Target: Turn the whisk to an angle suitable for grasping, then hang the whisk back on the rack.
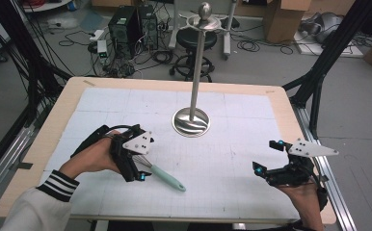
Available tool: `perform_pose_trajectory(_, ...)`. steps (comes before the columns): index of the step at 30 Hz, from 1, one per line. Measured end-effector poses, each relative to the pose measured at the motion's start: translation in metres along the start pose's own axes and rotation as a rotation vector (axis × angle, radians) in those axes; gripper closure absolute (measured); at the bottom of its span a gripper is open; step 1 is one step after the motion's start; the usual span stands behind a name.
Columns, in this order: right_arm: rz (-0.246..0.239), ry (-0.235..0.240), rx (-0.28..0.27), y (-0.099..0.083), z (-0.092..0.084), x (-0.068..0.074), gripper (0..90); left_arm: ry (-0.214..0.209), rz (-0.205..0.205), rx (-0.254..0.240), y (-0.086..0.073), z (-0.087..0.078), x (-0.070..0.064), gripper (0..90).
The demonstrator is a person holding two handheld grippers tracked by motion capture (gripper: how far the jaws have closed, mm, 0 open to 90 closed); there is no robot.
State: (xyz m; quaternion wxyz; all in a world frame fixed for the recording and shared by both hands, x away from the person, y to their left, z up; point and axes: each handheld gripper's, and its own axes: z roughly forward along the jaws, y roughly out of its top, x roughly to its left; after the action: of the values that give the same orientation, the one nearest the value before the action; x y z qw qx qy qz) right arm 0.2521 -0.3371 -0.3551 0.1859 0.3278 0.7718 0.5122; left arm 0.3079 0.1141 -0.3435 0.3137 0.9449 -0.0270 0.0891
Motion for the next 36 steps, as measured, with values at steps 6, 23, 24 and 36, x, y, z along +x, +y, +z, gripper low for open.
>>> perform_pose_trajectory(6,0.002,0.004,0.002,0.0,0.001,0.0,0.5,-0.027,-0.013,0.041,0.005,0.016,-0.004,1.7)
perform_pose_trajectory(23,0.001,0.008,0.0,0.001,0.0,0.0,0.5,-0.064,0.01,0.096,0.01,0.035,-0.006,1.7)
perform_pose_trajectory(24,0.002,0.006,-0.001,0.0,-0.001,0.0,0.5,-0.067,0.012,0.101,0.01,0.036,-0.005,1.7)
perform_pose_trajectory(36,-0.002,0.009,0.007,0.0,0.001,0.0,0.5,-0.109,0.034,0.165,0.007,0.053,-0.005,1.8)
